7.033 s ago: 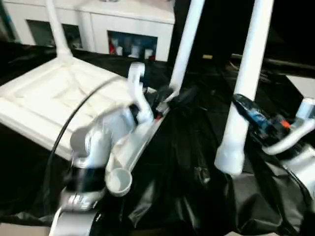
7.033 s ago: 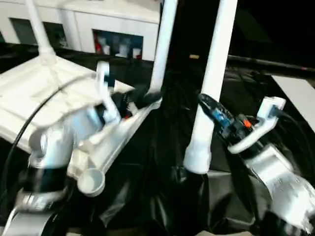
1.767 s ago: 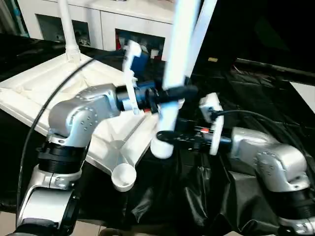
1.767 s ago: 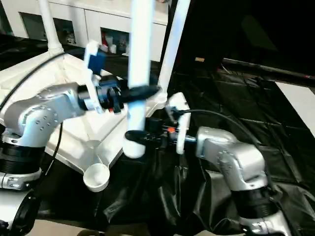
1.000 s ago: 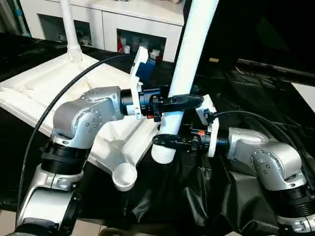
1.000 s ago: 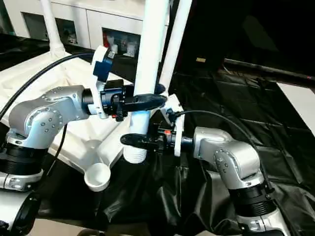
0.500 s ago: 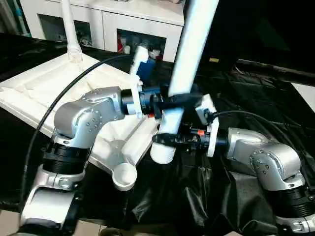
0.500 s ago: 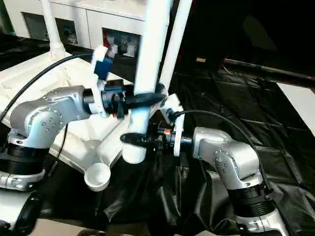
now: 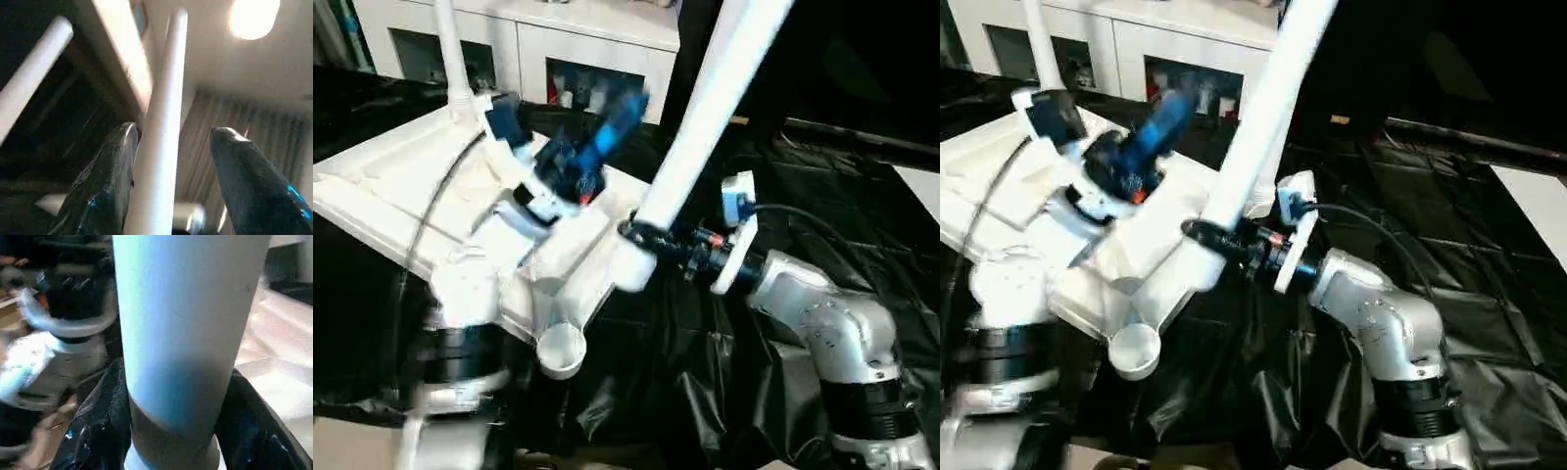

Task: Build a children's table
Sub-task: Pick table leg, then rotate table base

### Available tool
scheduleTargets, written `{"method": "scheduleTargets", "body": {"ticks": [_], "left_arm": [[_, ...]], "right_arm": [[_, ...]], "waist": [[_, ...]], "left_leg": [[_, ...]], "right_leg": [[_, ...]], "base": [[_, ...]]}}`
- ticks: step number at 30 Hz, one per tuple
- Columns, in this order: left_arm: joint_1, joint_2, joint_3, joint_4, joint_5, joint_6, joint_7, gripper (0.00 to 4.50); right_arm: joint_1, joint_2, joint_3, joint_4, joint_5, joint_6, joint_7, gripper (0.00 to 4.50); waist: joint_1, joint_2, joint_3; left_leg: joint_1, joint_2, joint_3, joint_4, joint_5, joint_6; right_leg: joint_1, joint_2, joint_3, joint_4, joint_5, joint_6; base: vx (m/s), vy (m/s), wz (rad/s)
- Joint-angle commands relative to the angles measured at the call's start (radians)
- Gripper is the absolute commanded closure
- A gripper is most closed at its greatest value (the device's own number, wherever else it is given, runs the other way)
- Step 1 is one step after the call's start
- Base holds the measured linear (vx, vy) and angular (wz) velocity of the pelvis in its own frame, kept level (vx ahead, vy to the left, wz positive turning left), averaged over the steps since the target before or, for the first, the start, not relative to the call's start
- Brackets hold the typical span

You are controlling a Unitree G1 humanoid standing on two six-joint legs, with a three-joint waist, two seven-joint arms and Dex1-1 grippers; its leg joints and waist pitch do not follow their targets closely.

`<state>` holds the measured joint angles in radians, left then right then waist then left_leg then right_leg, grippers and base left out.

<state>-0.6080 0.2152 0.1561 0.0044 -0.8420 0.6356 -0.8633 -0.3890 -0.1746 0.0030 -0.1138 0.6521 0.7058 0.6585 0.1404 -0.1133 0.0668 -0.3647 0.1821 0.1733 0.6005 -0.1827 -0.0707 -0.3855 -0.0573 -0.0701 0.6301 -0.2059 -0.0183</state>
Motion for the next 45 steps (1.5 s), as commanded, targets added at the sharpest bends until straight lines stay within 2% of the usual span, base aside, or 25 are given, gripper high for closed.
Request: {"method": "scheduleTargets", "body": {"ticks": [1, 2, 3, 4, 6, 7, 11, 12, 13, 16, 17, 20, 22, 25, 26, 30, 33, 37, 38, 40, 42, 44, 45], "left_arm": [[0.031, 0.157, -0.156, -0.002, 0.227, -0.080, -0.108, 1.81], [0.035, 0.184, -0.175, 0.002, 0.254, -0.094, -0.124, 1.81], [0.042, 0.251, -0.215, 0.017, 0.312, -0.120, -0.157, 1.81], [0.045, 0.309, -0.244, 0.042, 0.379, -0.178, -0.190, 1.81], [0.044, 0.392, -0.259, 0.079, 0.442, -0.229, -0.233, 1.81], [0.046, 0.461, -0.288, 0.105, 0.507, -0.292, -0.284, 1.81], [0.064, 0.562, -0.345, 0.125, 0.561, -0.356, -0.392, 1.81], [0.075, 0.597, -0.370, 0.124, 0.558, -0.348, -0.451, 1.81], [0.087, 0.628, -0.398, 0.128, 0.565, -0.351, -0.510, 1.81], [0.102, 0.673, -0.483, 0.175, 0.669, -0.426, -0.547, 1.81], [0.097, 0.671, -0.505, 0.209, 0.706, -0.463, -0.537, 1.81], [0.073, 0.643, -0.524, 0.289, 0.760, -0.536, -0.517, 1.81], [0.038, 0.623, -0.544, 0.388, 0.834, -0.619, -0.478, 1.81], [0.013, 0.625, -0.568, 0.453, 0.874, -0.671, -0.465, 1.81], [0.012, 0.625, -0.568, 0.456, 0.875, -0.674, -0.465, 2.09], [0.015, 0.632, -0.549, 0.462, 0.857, -0.661, -0.517, 2.17], [0.011, 0.657, -0.500, 0.443, 0.798, -0.615, -0.575, 2.55], [0.010, 0.685, -0.476, 0.431, 0.765, -0.613, -0.609, 2.56], [0.017, 0.705, -0.476, 0.418, 0.764, -0.615, -0.625, 2.56], [0.054, 0.736, -0.489, 0.374, 0.772, -0.638, -0.661, 2.56], [0.070, 0.736, -0.497, 0.361, 0.781, -0.648, -0.669, 2.56], [0.082, 0.720, -0.511, 0.364, 0.793, -0.660, -0.664, 2.56], [0.086, 0.716, -0.515, 0.363, 0.796, -0.661, -0.664, 2.56]], "right_arm": [[0.014, -0.030, -0.010, 0.003, -0.102, -0.081, -0.066, 2.61], [0.016, -0.033, -0.007, 0.004, -0.114, -0.088, -0.072, 2.61], [0.023, -0.042, 0.002, 0.001, -0.141, -0.095, -0.084, 2.61], [0.032, -0.049, 0.010, -0.003, -0.165, -0.103, -0.097, 2.61], [0.051, -0.051, 0.006, -0.013, -0.166, -0.105, -0.112, 2.61], [0.070, -0.054, 0.001, -0.022, -0.169, -0.108, -0.122, 2.61], [0.105, -0.064, 0.006, -0.033, -0.188, -0.123, -0.128, 2.61], [0.120, -0.067, 0.009, -0.036, -0.193, -0.127, -0.128, 2.61], [0.135, -0.071, 0.014, -0.042, -0.202, -0.130, -0.129, 2.61], [0.154, -0.072, 0.023, -0.052, -0.205, -0.128, -0.120, 2.61], [0.157, -0.071, 0.025, -0.054, -0.207, -0.128, -0.120, 2.61], [0.162, -0.071, 0.032, -0.062, -0.208, -0.126, -0.122, 2.61], [0.171, -0.069, 0.038, -0.075, -0.210, -0.126, -0.126, 2.61], [0.182, -0.073, 0.049, -0.090, -0.211, -0.124, -0.126, 2.61], [0.183, -0.074, 0.050, -0.091, -0.211, -0.124, -0.126, 2.61], [0.199, -0.080, 0.054, -0.114, -0.204, -0.113, -0.122, 2.61], [0.207, -0.088, 0.045, -0.127, -0.193, -0.102, -0.120, 2.61], [0.214, -0.094, 0.041, -0.134, -0.190, -0.098, -0.116, 2.61], [0.216, -0.095, 0.039, -0.136, -0.189, -0.097, -0.114, 2.61], [0.218, -0.098, 0.039, -0.136, -0.188, -0.097, -0.111, 2.61], [0.217, -0.098, 0.042, -0.134, -0.188, -0.097, -0.111, 2.61], [0.215, -0.096, 0.046, -0.131, -0.189, -0.099, -0.112, 2.61], [0.215, -0.095, 0.047, -0.132, -0.190, -0.098, -0.113, 2.61]], "waist": [[-0.005, 0.033, -0.064], [-0.010, 0.031, -0.065], [-0.010, 0.034, -0.065], [-0.010, 0.039, -0.065], [-0.011, 0.040, -0.066], [-0.011, 0.041, -0.066], [-0.010, 0.044, -0.065], [-0.010, 0.051, -0.063], [-0.011, 0.052, -0.063], [-0.012, 0.050, -0.057], [-0.010, 0.055, -0.057], [-0.009, 0.057, -0.056], [-0.009, 0.059, -0.054], [-0.010, 0.056, -0.052], [-0.009, 0.057, -0.053], [-0.013, 0.055, -0.050], [-0.021, 0.055, -0.050], [-0.034, 0.055, -0.048], [-0.035, 0.055, -0.047], [-0.038, 0.055, -0.046], [-0.040, 0.056, -0.045], [-0.037, 0.067, -0.046], [-0.038, 0.063, -0.045]], "left_leg": [[0.024, 0.054, -0.026, -0.090, -0.185, -0.083], [0.023, 0.052, -0.023, -0.091, -0.180, -0.085], [0.024, 0.051, -0.024, -0.090, -0.174, -0.090], [0.026, 0.053, -0.024, -0.090, -0.175, -0.096], [0.028, 0.051, -0.023, -0.091, -0.185, -0.097], [0.029, 0.054, -0.023, -0.091, -0.194, -0.101], [0.032, 0.055, -0.021, -0.092, -0.209, -0.102], [0.030, 0.055, -0.021, -0.094, -0.217, -0.105], [0.031, 0.055, -0.021, -0.094, -0.232, -0.110], [0.029, 0.055, -0.020, -0.097, -0.266, -0.103], [0.031, 0.055, -0.023, -0.097, -0.282, -0.100], [0.034, 0.058, -0.025, -0.096, -0.303, -0.103], [0.038, 0.058, -0.025, -0.097, -0.324, -0.103], [0.036, 0.058, -0.030, -0.099, -0.346, -0.101], [0.036, 0.060, -0.032, -0.099, -0.341, -0.100], [0.036, 0.060, -0.029, -0.099, -0.337, -0.097], [0.034, 0.059, -0.028, -0.100, -0.310, -0.094], [0.029, 0.057, -0.026, -0.100, -0.281, -0.084], [0.032, 0.057, -0.024, -0.099, -0.282, -0.082], [0.030, 0.058, -0.025, -0.101, -0.287, -0.078], [0.032, 0.058, -0.023, -0.100, -0.282, -0.074], [0.037, 0.059, -0.021, -0.099, -0.274, -0.077], [0.035, 0.059, -0.021, -0.100, -0.275, -0.077]], "right_leg": [[0.034, -0.088, 0.058, -0.085, -0.238, -0.051], [0.036, -0.087, 0.062, -0.083, -0.252, -0.023], [0.037, -0.087, 0.061, -0.082, -0.244, -0.026], [0.034, -0.089, 0.061, -0.082, -0.228, -0.036], [0.033, -0.088, 0.061, -0.079, -0.212, -0.052], [0.033, -0.089, 0.059, -0.074, -0.192, -0.075], [0.029, -0.092, 0.059, -0.071, -0.159, -0.114], [0.029, -0.093, 0.060, -0.068, -0.162, -0.122], [0.028, -0.093, 0.060, -0.067, -0.167, -0.129], [0.029, -0.096, 0.064, -0.075, -0.222, -0.124], [0.028, -0.099, 0.065, -0.081, -0.262, -0.118], [0.026, -0.105, 0.066, -0.085, -0.311, -0.120], [0.023, -0.104, 0.066, -0.090, -0.329, -0.122], [0.026, -0.108, 0.066, -0.094, -0.387, -0.104], [0.027, -0.111, 0.067, -0.095, -0.390, -0.100], [0.023, -0.108, 0.068, -0.092, -0.368, -0.118], [0.024, -0.105, 0.067, -0.084, -0.319, -0.135], [0.029, -0.102, 0.067, -0.079, -0.268, -0.150], [0.026, -0.101, 0.067, -0.080, -0.262, -0.155], [0.028, -0.102, 0.068, -0.079, -0.268, -0.157], [0.026, -0.102, 0.069, -0.081, -0.268, -0.158], [0.024, -0.100, 0.069, -0.078, -0.236, -0.168], [0.026, -0.099, 0.068, -0.078, -0.232, -0.168]], "base": [[0.000, 0.000, 0.00], [0.000, 0.000, 0.00], [0.000, 0.000, 0.00], [0.000, 0.000, 0.00], [0.000, 0.000, 0.00], [0.000, 0.000, 0.00], [0.000, 0.000, 0.00], [0.000, 0.000, 0.00], [0.000, 0.000, 0.00], [0.000, 0.000, 0.00], [0.000, 0.000, 0.00], [0.000, 0.000, 0.00], [0.000, 0.000, 0.00], [0.000, 0.000, 0.00], [0.000, 0.000, 0.00], [0.000, 0.000, 0.00], [0.000, 0.000, 0.00], [0.000, 0.000, 0.00], [0.000, 0.000, 0.00], [0.000, 0.000, 0.00], [0.000, 0.000, 0.00], [0.000, 0.000, 0.00], [0.000, 0.000, 0.00]]}}
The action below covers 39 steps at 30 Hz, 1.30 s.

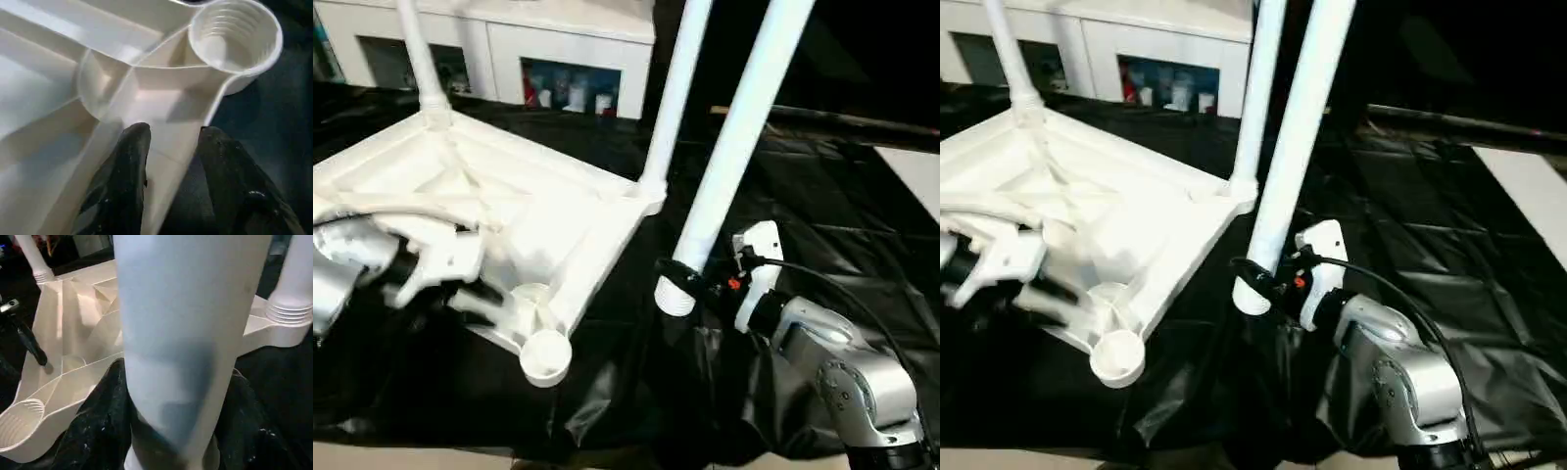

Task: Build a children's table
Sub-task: Rotate table base

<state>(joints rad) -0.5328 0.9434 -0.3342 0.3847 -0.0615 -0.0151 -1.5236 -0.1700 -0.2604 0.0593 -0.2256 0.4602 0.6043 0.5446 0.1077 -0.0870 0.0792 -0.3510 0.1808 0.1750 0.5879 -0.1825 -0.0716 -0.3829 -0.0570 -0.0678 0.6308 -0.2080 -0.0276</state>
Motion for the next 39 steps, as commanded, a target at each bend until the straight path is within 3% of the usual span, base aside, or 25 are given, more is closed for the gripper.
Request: {"method": "scheduleTargets", "body": {"ticks": [1, 7, 11, 16, 19, 23, 27, 28, 29, 31, 32, 34, 39], "left_arm": [[0.020, -0.028, -0.037, -0.014, 0.030, -0.028, 0.006, 2.56], [0.007, -0.070, -0.055, 0.025, 0.081, -0.077, 0.062, 2.56], [0.003, -0.081, -0.055, 0.039, 0.094, -0.057, 0.054, 2.56], [-0.001, -0.097, -0.042, 0.046, 0.085, -0.029, 0.068, 2.94], [-0.003, -0.103, -0.034, 0.049, 0.105, 0.023, 0.114, 3.29], [0.009, -0.117, -0.019, 0.033, 0.126, 0.104, 0.179, 3.41], [0.020, -0.157, 0.000, -0.009, 0.113, 0.208, 0.232, 3.57], [0.025, -0.205, 0.013, -0.032, 0.092, 0.273, 0.278, 3.69], [0.027, -0.217, 0.016, -0.038, 0.090, 0.288, 0.290, 3.69], [0.027, -0.285, 0.028, -0.042, 0.084, 0.319, 0.357, 3.80], [0.027, -0.311, 0.030, -0.041, 0.086, 0.326, 0.383, 3.83], [0.024, -0.381, 0.020, -0.036, 0.088, 0.309, 0.436, 3.92], [0.030, -0.462, -0.019, -0.054, 0.087, 0.251, 0.440, 4.12]], "right_arm": [[-0.004, -0.008, -0.007, -0.022, 0.001, 0.004, 0.000, 2.61], [0.004, -0.012, -0.005, -0.034, 0.007, 0.008, -0.002, 2.61], [0.008, -0.015, -0.003, -0.040, 0.005, 0.011, -0.002, 2.61], [0.012, -0.014, -0.005, -0.040, 0.004, 0.009, -0.005, 2.61], [0.012, -0.012, -0.003, -0.038, 0.003, 0.009, -0.006, 2.61], [0.007, -0.006, -0.002, -0.030, 0.002, 0.009, -0.009, 2.61], [0.004, -0.002, -0.002, -0.022, 0.004, 0.009, -0.010, 2.61], [-0.003, 0.001, -0.002, -0.011, 0.003, 0.007, -0.011, 2.61], [-0.005, 0.001, -0.002, -0.008, 0.003, 0.006, -0.011, 2.61], [-0.012, 0.004, -0.001, 0.004, -0.002, 0.004, -0.014, 2.61], [-0.015, 0.004, -0.001, 0.007, -0.004, 0.004, -0.015, 2.61], [-0.022, 0.006, 0.001, 0.015, -0.007, 0.004, -0.018, 2.61], [-0.028, 0.007, 0.008, 0.024, -0.013, 0.003, -0.018, 2.61]], "waist": [[-0.002, 0.037, -0.058], [0.002, 0.035, -0.059], [0.000, 0.036, -0.060], [0.001, 0.036, -0.062], [0.002, 0.032, -0.062], [0.001, 0.032, -0.062], [-0.011, 0.026, -0.064], [-0.016, 0.022, -0.068], [-0.015, 0.025, -0.067], [-0.013, 0.023, -0.070], [-0.015, 0.021, -0.071], [-0.013, 0.019, -0.072], [-0.008, 0.017, -0.074]], "left_leg": [[0.021, 0.060, -0.023, -0.087, -0.276, -0.078], [0.019, 0.060, -0.024, -0.086, -0.270, -0.074], [0.020, 0.059, -0.024, -0.086, -0.269, -0.074], [0.021, 0.060, -0.023, -0.084, -0.257, -0.073], [0.020, 0.060, -0.024, -0.084, -0.267, -0.073], [0.019, 0.062, -0.025, -0.084, -0.271, -0.073], [0.011, 0.058, -0.027, -0.082, -0.245, -0.065], [0.007, 0.058, -0.026, -0.080, -0.223, -0.061], [0.007, 0.059, -0.026, -0.079, -0.209, -0.057], [0.010, 0.057, -0.022, -0.073, -0.190, -0.045], [0.006, 0.056, -0.022, -0.072, -0.179, -0.041], [0.005, 0.055, -0.022, -0.070, -0.160, -0.030], [0.006, 0.055, -0.020, -0.068, -0.154, -0.018]], "right_leg": [[0.025, -0.100, 0.066, -0.077, -0.231, -0.159], [0.029, -0.103, 0.066, -0.079, -0.247, -0.150], [0.028, -0.102, 0.067, -0.082, -0.253, -0.147], [0.027, -0.101, 0.066, -0.077, -0.224, -0.160], [0.029, -0.103, 0.066, -0.079, -0.251, -0.157], [0.029, -0.106, 0.066, -0.082, -0.288, -0.151], [0.036, -0.106, 0.065, -0.083, -0.287, -0.151], [0.040, -0.105, 0.064, -0.078, -0.262, -0.154], [0.039, -0.104, 0.063, -0.078, -0.245, -0.161], [0.039, -0.104, 0.064, -0.079, -0.220, -0.169], [0.043, -0.104, 0.064, -0.077, -0.209, -0.169], [0.044, -0.101, 0.063, -0.076, -0.186, -0.171], [0.043, -0.100, 0.063, -0.079, -0.179, -0.160]], "base": [[0.000, 0.000, 0.00], [0.000, 0.000, 0.00], [0.000, 0.000, 0.00], [0.000, 0.000, 0.00], [0.000, 0.000, 0.00], [0.000, 0.000, 0.00], [0.000, 0.000, 0.00], [0.000, 0.000, 0.00], [0.000, 0.000, 0.00], [0.000, 0.000, 0.00], [0.000, 0.000, 0.00], [0.000, 0.000, 0.00], [0.000, 0.000, 0.00]]}}
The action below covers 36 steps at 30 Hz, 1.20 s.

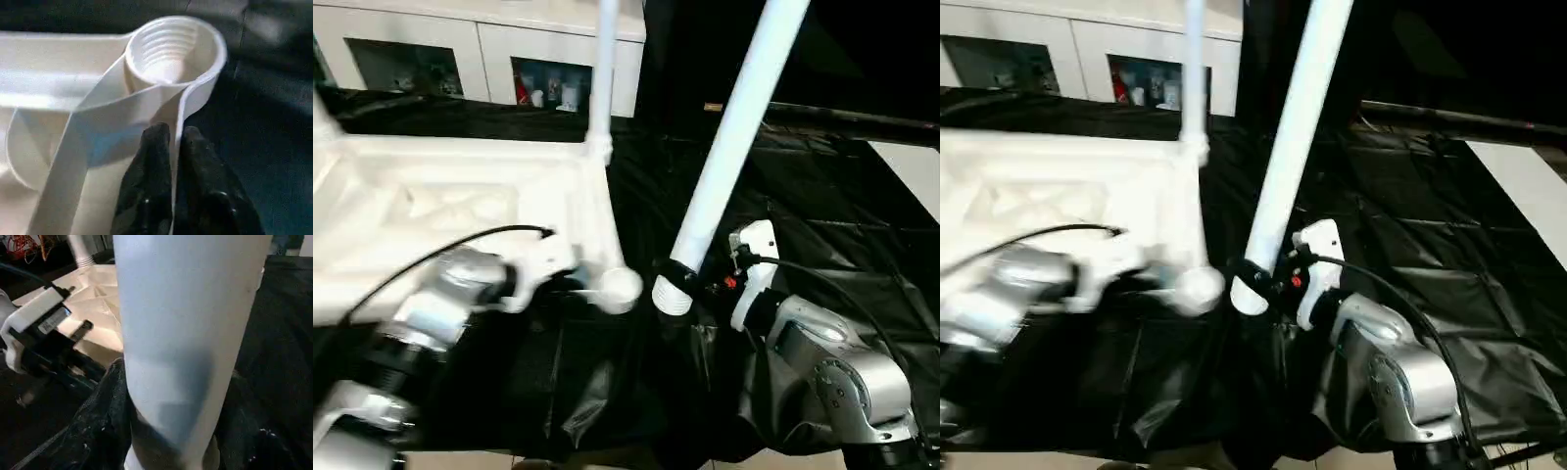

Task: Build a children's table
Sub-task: Rotate table base

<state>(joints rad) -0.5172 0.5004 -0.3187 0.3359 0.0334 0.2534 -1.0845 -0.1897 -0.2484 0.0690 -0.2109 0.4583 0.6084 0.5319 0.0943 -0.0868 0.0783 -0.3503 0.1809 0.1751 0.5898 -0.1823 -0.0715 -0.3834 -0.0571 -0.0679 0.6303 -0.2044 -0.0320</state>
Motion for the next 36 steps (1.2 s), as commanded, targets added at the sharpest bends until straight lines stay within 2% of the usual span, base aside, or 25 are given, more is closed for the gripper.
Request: {"method": "scheduleTargets", "body": {"ticks": [1, 3, 4, 7, 9, 11, 13, 17, 19, 20, 21, 25, 27, 28, 31, 34, 36], "left_arm": [[0.014, -0.033, -0.043, -0.007, 0.001, -0.038, 0.006, 4.19], [0.013, -0.044, -0.046, -0.008, 0.005, -0.043, 0.011, 4.36], [0.007, -0.051, -0.065, -0.001, 0.033, -0.085, 0.020, 4.39], [0.001, -0.049, -0.077, 0.012, 0.056, -0.106, 0.033, 4.40], [-0.007, -0.050, -0.070, 0.025, 0.040, -0.083, 0.011, 4.40], [-0.018, -0.046, -0.061, 0.038, 0.041, -0.090, 0.011, 4.00], [-0.026, -0.037, -0.059, 0.044, 0.044, -0.087, 0.008, 3.90], [-0.036, -0.009, -0.059, 0.052, 0.057, -0.106, -0.005, 3.80], [-0.044, 0.003, -0.053, 0.067, 0.053, -0.113, -0.019, 3.78], [-0.044, 0.003, -0.053, 0.067, 0.053, -0.113, -0.019, 3.78], [-0.049, 0.007, -0.051, 0.075, 0.054, -0.112, -0.020, 3.78], [-0.054, 0.030, -0.056, 0.081, 0.057, -0.104, -0.048, 3.78], [-0.050, 0.036, -0.057, 0.075, 0.052, -0.092, -0.063, 3.78], [-0.049, 0.036, -0.057, 0.074, 0.051, -0.091, -0.065, 4.05], [-0.051, 0.011, -0.036, 0.094, 0.035, -0.105, -0.038, 4.12], [-0.054, 0.000, -0.039, 0.107, 0.035, -0.115, -0.036, 4.43], [-0.052, 0.000, -0.040, 0.107, 0.035, -0.115, -0.037, 4.47]], "right_arm": [[-0.010, -0.005, 0.000, 0.012, -0.013, -0.002, -0.006, 2.61], [-0.011, -0.005, 0.002, 0.014, -0.014, -0.003, -0.005, 2.61], [-0.015, -0.007, 0.005, 0.020, -0.017, -0.004, -0.003, 2.61], [-0.019, -0.011, 0.005, 0.024, -0.019, -0.006, 0.001, 2.61], [-0.024, -0.013, 0.005, 0.027, -0.019, -0.006, 0.004, 2.61], [-0.032, -0.017, 0.007, 0.034, -0.023, -0.010, 0.009, 2.61], [-0.040, -0.019, 0.006, 0.041, -0.023, -0.013, 0.011, 2.61], [-0.061, -0.015, 0.008, 0.059, -0.028, -0.021, 0.019, 2.61], [-0.073, -0.011, 0.013, 0.072, -0.032, -0.026, 0.024, 2.61], [-0.073, -0.011, 0.013, 0.072, -0.032, -0.026, 0.024, 2.61], [-0.077, -0.011, 0.016, 0.078, -0.036, -0.030, 0.026, 2.61], [-0.092, -0.010, 0.019, 0.098, -0.041, -0.037, 0.030, 2.61], [-0.104, -0.007, 0.021, 0.119, -0.045, -0.047, 0.033, 2.61], [-0.108, -0.006, 0.021, 0.126, -0.047, -0.051, 0.034, 2.61], [-0.138, 0.020, 0.027, 0.197, -0.062, -0.081, 0.041, 2.61], [-0.175, 0.047, 0.034, 0.281, -0.071, -0.104, 0.046, 2.61], [-0.189, 0.055, 0.034, 0.309, -0.074, -0.111, 0.047, 2.61]], "waist": [[0.007, 0.016, -0.073], [0.009, 0.016, -0.072], [0.011, 0.016, -0.072], [0.015, 0.016, -0.072], [0.019, 0.018, -0.072], [0.019, 0.017, -0.072], [0.019, 0.016, -0.072], [0.018, 0.016, -0.072], [0.018, 0.024, -0.073], [0.017, 0.021, -0.072], [0.018, 0.024, -0.072], [0.017, 0.020, -0.072], [0.016, 0.022, -0.072], [0.016, 0.019, -0.072], [0.016, 0.021, -0.073], [0.014, 0.019, -0.072], [0.014, 0.020, -0.072]], "left_leg": [[0.005, 0.055, -0.021, -0.070, -0.154, -0.017], [0.006, 0.055, -0.021, -0.071, -0.164, -0.017], [0.007, 0.056, -0.021, -0.071, -0.167, -0.018], [0.008, 0.056, -0.022, -0.072, -0.174, -0.020], [0.008, 0.056, -0.022, -0.072, -0.174, -0.024], [0.009, 0.056, -0.022, -0.073, -0.177, -0.027], [0.008, 0.055, -0.022, -0.073, -0.174, -0.028], [0.006, 0.055, -0.023, -0.073, -0.172, -0.027], [0.009, 0.055, -0.023, -0.072, -0.180, -0.031], [0.009, 0.054, -0.023, -0.073, -0.187, -0.033], [0.010, 0.054, -0.023, -0.073, -0.190, -0.035], [0.009, 0.055, -0.023, -0.074, -0.195, -0.039], [0.011, 0.055, -0.023, -0.074, -0.196, -0.041], [0.011, 0.055, -0.022, -0.073, -0.196, -0.039], [0.011, 0.056, -0.022, -0.072, -0.199, -0.040], [0.011, 0.056, -0.022, -0.072, -0.208, -0.043], [0.011, 0.057, -0.022, -0.073, -0.205, -0.044]], "right_leg": [[0.043, -0.100, 0.063, -0.079, -0.184, -0.153], [0.042, -0.100, 0.063, -0.082, -0.201, -0.146], [0.042, -0.100, 0.063, -0.083, -0.210, -0.142], [0.040, -0.100, 0.063, -0.085, -0.228, -0.129], [0.040, -0.101, 0.063, -0.084, -0.232, -0.125], [0.040, -0.100, 0.062, -0.084, -0.231, -0.124], [0.040, -0.101, 0.062, -0.083, -0.227, -0.125], [0.041, -0.101, 0.062, -0.083, -0.231, -0.123], [0.039, -0.101, 0.062, -0.083, -0.229, -0.129], [0.039, -0.100, 0.062, -0.085, -0.237, -0.128], [0.038, -0.100, 0.062, -0.085, -0.239, -0.128], [0.039, -0.102, 0.062, -0.083, -0.238, -0.134], [0.037, -0.102, 0.062, -0.084, -0.246, -0.136], [0.037, -0.102, 0.062, -0.084, -0.250, -0.138], [0.036, -0.103, 0.061, -0.083, -0.245, -0.146], [0.036, -0.105, 0.061, -0.086, -0.272, -0.146], [0.036, -0.105, 0.062, -0.086, -0.270, -0.148]], "base": [[0.000, 0.000, 0.00], [0.000, 0.000, 0.00], [0.000, 0.000, 0.00], [0.000, 0.000, 0.00], [0.000, 0.000, 0.00], [0.000, 0.000, 0.00], [0.000, 0.000, 0.00], [0.000, 0.000, 0.00], [0.000, 0.000, 0.00], [0.000, 0.000, 0.00], [0.000, 0.000, 0.00], [0.000, 0.000, 0.00], [0.000, 0.000, 0.00], [0.000, 0.000, 0.00], [0.000, 0.000, 0.00], [0.000, 0.000, 0.00], [0.000, 0.000, 0.00]]}}
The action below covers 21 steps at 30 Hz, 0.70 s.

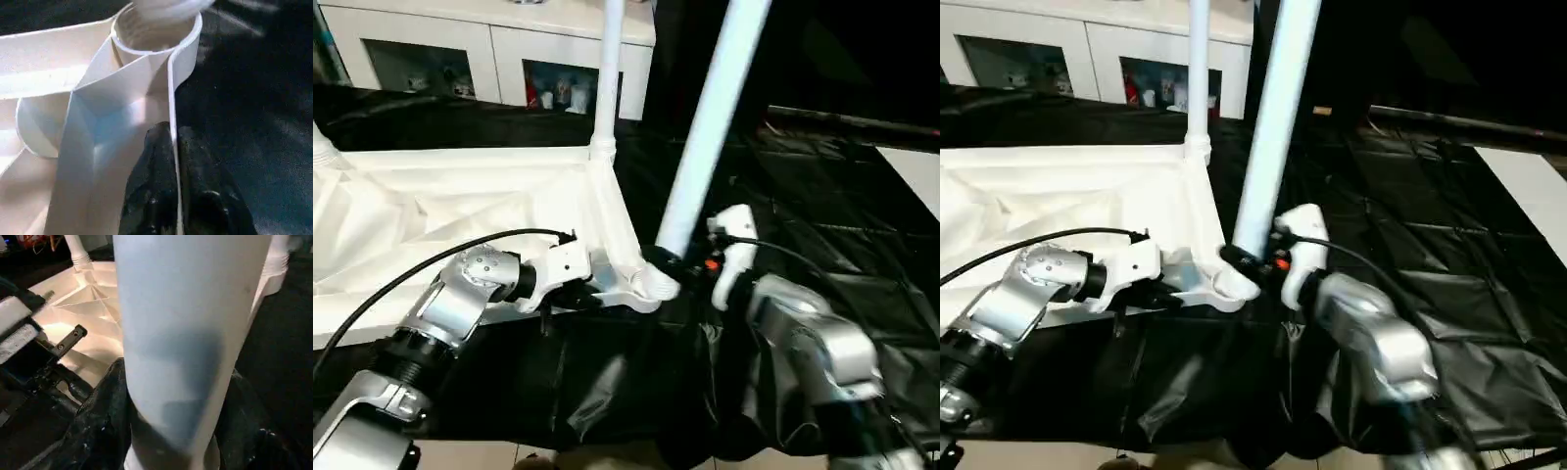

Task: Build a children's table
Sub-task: Rotate table base, then insert table leg to table base

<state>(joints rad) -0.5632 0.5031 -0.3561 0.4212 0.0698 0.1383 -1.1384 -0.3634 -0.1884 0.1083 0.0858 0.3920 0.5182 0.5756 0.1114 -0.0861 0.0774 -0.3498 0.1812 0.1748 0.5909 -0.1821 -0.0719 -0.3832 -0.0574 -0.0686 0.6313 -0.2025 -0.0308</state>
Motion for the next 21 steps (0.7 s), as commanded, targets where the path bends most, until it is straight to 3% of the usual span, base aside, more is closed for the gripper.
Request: {"method": "scheduleTargets", "body": {"ticks": [1, 12, 21], "left_arm": [[-0.006, -0.003, -0.003, 0.020, -0.001, 0.001, 0.017, 4.49], [0.002, -0.009, 0.018, 0.018, -0.011, 0.005, 0.016, 4.50], [-0.008, -0.027, 0.044, 0.036, -0.026, 0.014, 0.044, 4.50]], "right_arm": [[-0.023, -0.002, -0.006, 0.027, -0.008, -0.025, 0.003, 2.61], [-0.092, 0.024, -0.010, 0.178, -0.030, -0.072, 0.034, 2.61], [-0.077, 0.041, -0.022, 0.267, -0.021, -0.104, 0.055, 2.61]], "waist": [[-0.002, 0.017, -0.071], [-0.005, 0.010, -0.068], [-0.009, 0.003, -0.054]], "left_leg": [[0.013, 0.056, -0.021, -0.073, -0.205, -0.042], [0.008, 0.056, -0.020, -0.075, -0.179, -0.031], [0.009, 0.056, -0.021, -0.079, -0.220, -0.019]], "right_leg": [[0.033, -0.105, 0.063, -0.087, -0.274, -0.149], [0.035, -0.104, 0.062, -0.085, -0.273, -0.142], [0.025, -0.107, 0.063, -0.101, -0.393, -0.114]], "base": [[0.000, 0.000, 0.00], [0.000, 0.000, 0.00], [0.000, 0.000, 0.00]]}}
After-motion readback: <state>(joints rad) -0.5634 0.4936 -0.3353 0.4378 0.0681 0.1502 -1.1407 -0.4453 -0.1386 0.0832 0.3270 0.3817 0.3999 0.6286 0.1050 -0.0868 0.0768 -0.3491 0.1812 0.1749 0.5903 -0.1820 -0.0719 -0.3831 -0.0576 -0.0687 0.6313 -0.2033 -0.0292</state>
